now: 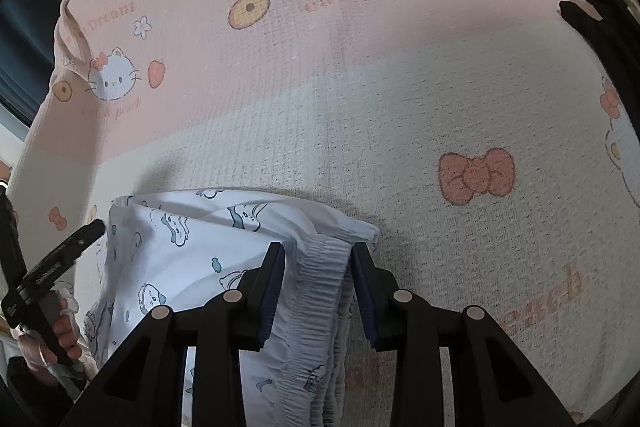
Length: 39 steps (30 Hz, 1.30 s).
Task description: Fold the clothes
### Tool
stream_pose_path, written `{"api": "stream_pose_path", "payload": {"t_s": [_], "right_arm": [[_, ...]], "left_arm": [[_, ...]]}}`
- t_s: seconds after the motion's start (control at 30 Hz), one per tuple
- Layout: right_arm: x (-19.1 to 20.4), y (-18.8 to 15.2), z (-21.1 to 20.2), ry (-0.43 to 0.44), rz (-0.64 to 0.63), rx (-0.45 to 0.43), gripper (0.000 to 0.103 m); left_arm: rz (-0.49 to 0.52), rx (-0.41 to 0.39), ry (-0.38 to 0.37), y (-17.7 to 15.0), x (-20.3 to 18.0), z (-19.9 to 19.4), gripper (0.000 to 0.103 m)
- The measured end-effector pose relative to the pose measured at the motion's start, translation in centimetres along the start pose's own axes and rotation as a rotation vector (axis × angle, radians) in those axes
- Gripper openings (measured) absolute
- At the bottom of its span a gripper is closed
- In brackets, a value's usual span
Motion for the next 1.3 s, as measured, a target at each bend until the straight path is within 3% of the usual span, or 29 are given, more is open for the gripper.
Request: {"api": "stream_pose_path", "payload": {"t_s": [0.07,0.23,0.43,0.47,0.63,0.97,1.07,1.17,1.3], "right_arm": [[0.0,0.0,0.0,-0.013,-0.017,-0.003,0.033],[0.4,0.0,0.3,-0.053,-0.084,-0.015,0.033],[1.3,0.2,0.5,-0.129,-0.236,-0.063,0.030],[1.4,0.1,0.5,-0.135,-0.251,-0.069,0.023],[1.9,0.8,-0.6,-0.134,-0.278,-0.126,0.022],[0.9,1.6,-0.7,-0.138,-0.211,-0.127,0.022],[0.4,1.7,-0.4,-0.141,-0.178,-0.116,0.022],[0.0,1.6,0.6,-0.140,-0.154,-0.078,0.022],[-0.1,1.8,1.2,-0.150,-0.156,-0.065,0.023]], "left_arm": [[0.013,0.022,0.014,-0.3,0.2,0.7,0.058],[0.004,0.047,0.049,-0.7,0.9,2.2,0.047],[0.006,-0.012,0.099,-0.5,0.9,1.8,0.011],[0.008,-0.026,0.097,-0.5,0.7,1.5,0.010],[0.034,-0.082,0.130,0.2,-0.2,-0.2,0.005],[0.062,-0.124,0.119,3.4,-0.6,0.8,0.005],[0.089,-0.090,0.136,3.7,-0.6,2.6,0.005],[0.050,-0.001,0.122,2.6,0.1,5.0,0.008],[-0.130,0.066,-0.014,1.6,1.6,5.7,0.008]]}}
Point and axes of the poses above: each gripper's, at about its wrist camera, not at the fingertips, and z roughly the way its jaws point, x to its left, y to its top, the point moved 9 cm from there along z, roughly the way its jaws point
